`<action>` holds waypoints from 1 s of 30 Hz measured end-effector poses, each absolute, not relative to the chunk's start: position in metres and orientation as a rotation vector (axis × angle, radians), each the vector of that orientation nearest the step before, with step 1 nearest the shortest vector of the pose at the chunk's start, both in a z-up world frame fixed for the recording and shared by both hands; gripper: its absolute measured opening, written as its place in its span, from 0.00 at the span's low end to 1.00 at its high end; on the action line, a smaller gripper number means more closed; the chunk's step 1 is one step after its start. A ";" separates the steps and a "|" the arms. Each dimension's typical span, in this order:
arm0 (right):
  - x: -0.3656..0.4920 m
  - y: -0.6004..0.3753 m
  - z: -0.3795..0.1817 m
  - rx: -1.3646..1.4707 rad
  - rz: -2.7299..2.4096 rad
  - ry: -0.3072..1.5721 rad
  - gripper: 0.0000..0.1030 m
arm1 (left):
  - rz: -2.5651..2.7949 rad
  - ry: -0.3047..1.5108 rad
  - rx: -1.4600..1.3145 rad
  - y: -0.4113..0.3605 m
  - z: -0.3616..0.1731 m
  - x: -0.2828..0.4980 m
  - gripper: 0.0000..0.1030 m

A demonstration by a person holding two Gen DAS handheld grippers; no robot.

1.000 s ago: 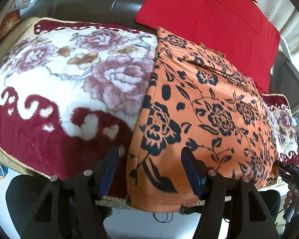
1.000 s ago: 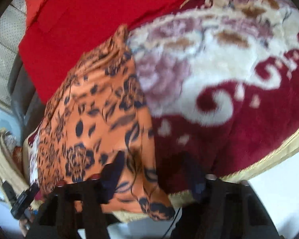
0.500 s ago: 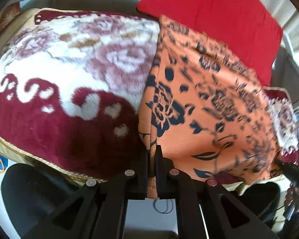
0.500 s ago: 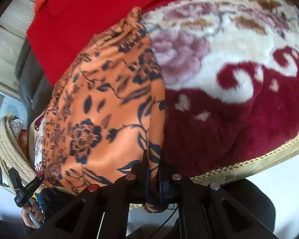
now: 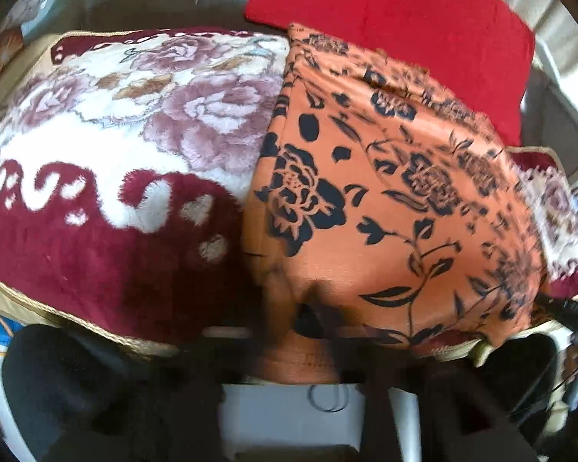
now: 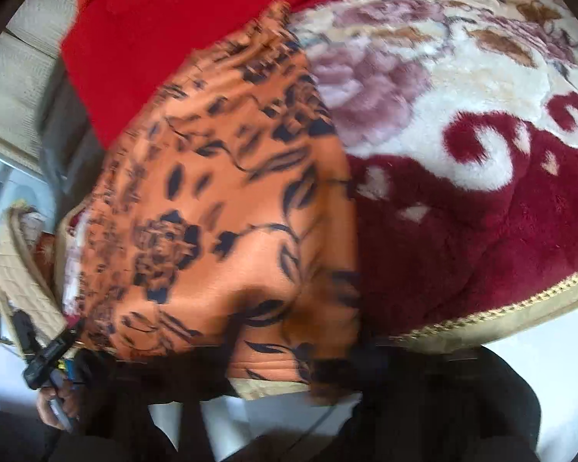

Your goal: Fold small clothes

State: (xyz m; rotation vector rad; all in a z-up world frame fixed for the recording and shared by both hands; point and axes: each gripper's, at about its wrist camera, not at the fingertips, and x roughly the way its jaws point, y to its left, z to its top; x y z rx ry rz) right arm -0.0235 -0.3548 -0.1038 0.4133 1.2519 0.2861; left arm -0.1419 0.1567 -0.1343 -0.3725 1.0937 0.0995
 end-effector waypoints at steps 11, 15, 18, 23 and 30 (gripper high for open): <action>-0.036 -0.395 -0.081 0.581 0.303 1.165 0.07 | 0.103 1.078 -0.483 0.182 -0.125 -0.149 0.05; -0.039 -0.391 -0.069 0.597 0.332 1.117 0.07 | 0.091 1.007 -0.469 0.173 -0.107 -0.159 0.05; -0.037 -0.392 -0.056 0.578 0.323 1.090 0.07 | 0.088 0.981 -0.452 0.172 -0.099 -0.159 0.05; -0.033 -0.394 -0.073 0.603 0.324 1.156 0.07 | 0.105 1.063 -0.485 0.172 -0.124 -0.152 0.05; -0.025 -0.394 -0.080 0.601 0.339 1.176 0.07 | 0.127 1.117 -0.469 0.174 -0.134 -0.140 0.05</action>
